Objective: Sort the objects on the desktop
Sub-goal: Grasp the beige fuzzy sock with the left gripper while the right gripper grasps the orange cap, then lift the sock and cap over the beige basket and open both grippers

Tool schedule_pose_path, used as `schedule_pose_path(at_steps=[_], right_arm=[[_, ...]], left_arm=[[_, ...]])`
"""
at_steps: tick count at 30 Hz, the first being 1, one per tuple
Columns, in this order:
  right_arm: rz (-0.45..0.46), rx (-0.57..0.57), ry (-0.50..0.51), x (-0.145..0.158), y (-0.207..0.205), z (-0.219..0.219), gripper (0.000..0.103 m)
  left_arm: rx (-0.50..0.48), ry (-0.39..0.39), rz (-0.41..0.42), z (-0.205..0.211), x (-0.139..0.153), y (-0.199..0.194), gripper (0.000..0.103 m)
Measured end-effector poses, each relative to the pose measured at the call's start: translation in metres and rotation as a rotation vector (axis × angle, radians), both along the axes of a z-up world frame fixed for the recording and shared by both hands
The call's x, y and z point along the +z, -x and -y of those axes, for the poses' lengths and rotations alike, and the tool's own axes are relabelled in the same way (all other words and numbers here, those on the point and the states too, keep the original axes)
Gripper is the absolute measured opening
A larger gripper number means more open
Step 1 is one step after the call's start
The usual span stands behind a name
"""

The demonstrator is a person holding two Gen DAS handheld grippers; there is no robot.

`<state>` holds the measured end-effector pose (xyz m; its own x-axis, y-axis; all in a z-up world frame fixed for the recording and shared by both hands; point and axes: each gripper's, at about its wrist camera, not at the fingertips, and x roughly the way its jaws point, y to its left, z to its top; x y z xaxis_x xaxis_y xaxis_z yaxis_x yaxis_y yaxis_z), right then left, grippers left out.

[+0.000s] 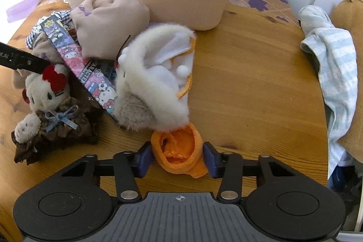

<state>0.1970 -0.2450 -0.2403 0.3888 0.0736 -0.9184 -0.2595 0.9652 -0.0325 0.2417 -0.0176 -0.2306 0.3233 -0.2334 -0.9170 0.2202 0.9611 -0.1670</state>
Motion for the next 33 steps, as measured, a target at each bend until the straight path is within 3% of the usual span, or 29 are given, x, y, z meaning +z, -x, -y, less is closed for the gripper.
schedule_pose_path(at_steps=[5,15,24,33], right_arm=[[0.002,0.019,-0.021,0.001,-0.003,0.000,0.020],[0.017,0.024,-0.062,0.008,0.010,0.001,0.015],[0.086,-0.014,-0.056,0.033,0.019,0.012,0.015],[0.197,-0.051,-0.044,0.073,0.024,0.019,0.015]], left_arm=[[0.029,0.051,-0.005,-0.007,0.000,-0.005,0.045],[0.007,0.108,-0.008,-0.018,0.005,0.003,0.022],[-0.006,0.144,0.018,-0.036,0.016,0.018,0.020],[0.008,0.192,0.106,-0.065,0.051,0.034,0.020]])
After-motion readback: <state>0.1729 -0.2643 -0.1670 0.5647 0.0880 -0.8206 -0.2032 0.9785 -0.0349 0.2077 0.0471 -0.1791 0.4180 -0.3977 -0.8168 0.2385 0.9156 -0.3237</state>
